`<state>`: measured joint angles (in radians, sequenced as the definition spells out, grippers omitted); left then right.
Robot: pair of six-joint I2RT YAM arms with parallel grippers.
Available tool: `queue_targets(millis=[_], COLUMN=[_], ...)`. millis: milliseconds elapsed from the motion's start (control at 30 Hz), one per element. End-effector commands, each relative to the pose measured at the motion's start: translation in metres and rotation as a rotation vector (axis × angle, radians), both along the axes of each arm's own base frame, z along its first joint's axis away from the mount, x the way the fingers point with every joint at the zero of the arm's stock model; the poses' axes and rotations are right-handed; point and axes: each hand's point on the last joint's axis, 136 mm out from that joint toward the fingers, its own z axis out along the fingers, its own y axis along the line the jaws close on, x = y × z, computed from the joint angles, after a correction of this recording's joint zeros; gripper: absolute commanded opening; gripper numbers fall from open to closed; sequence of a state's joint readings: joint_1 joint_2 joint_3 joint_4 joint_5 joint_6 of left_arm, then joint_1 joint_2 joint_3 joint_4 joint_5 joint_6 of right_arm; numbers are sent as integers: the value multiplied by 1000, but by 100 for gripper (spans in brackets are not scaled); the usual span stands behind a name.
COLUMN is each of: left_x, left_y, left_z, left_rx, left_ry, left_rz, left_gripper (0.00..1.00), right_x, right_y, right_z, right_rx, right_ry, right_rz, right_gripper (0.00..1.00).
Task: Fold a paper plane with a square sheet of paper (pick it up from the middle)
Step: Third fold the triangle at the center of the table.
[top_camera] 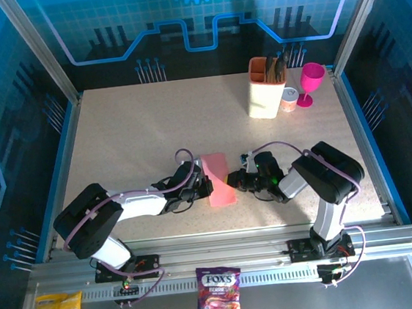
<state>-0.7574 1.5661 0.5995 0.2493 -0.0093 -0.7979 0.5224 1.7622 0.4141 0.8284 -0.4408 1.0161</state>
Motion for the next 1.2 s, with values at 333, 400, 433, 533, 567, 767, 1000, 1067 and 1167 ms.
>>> queue_targets(millis=[333, 400, 433, 533, 567, 767, 1000, 1067, 1167], left_x=[-12, -13, -14, -17, -17, -20, -21, -21, -21], left_y=[-4, -4, -3, -1, -1, 1, 1, 1, 1], left_z=[11, 14, 14, 15, 15, 13, 12, 12, 12], left_rx=[-50, -60, -61, -62, -68, -88, -106, -108, -109], left_ry=[170, 196, 213, 249, 257, 297, 311, 311, 311], left_rz=[34, 48, 57, 68, 70, 77, 83, 84, 84], left_gripper=[0, 0, 0, 0, 0, 0, 0, 0, 0], right_x=[-51, -63, -69, -85, -89, -107, -111, -108, -102], right_y=[-15, -9, -6, 2, 4, 25, 55, 58, 60], right_z=[55, 57, 58, 57, 56, 47, 40, 40, 40], right_rx=[-563, -611, -635, -703, -720, -772, -831, -839, -860], right_ry=[-217, -258, -281, -336, -348, -404, -450, -456, -467], right_rz=[238, 275, 294, 333, 344, 400, 444, 437, 417], right_gripper=[46, 49, 49, 53, 54, 57, 60, 60, 58])
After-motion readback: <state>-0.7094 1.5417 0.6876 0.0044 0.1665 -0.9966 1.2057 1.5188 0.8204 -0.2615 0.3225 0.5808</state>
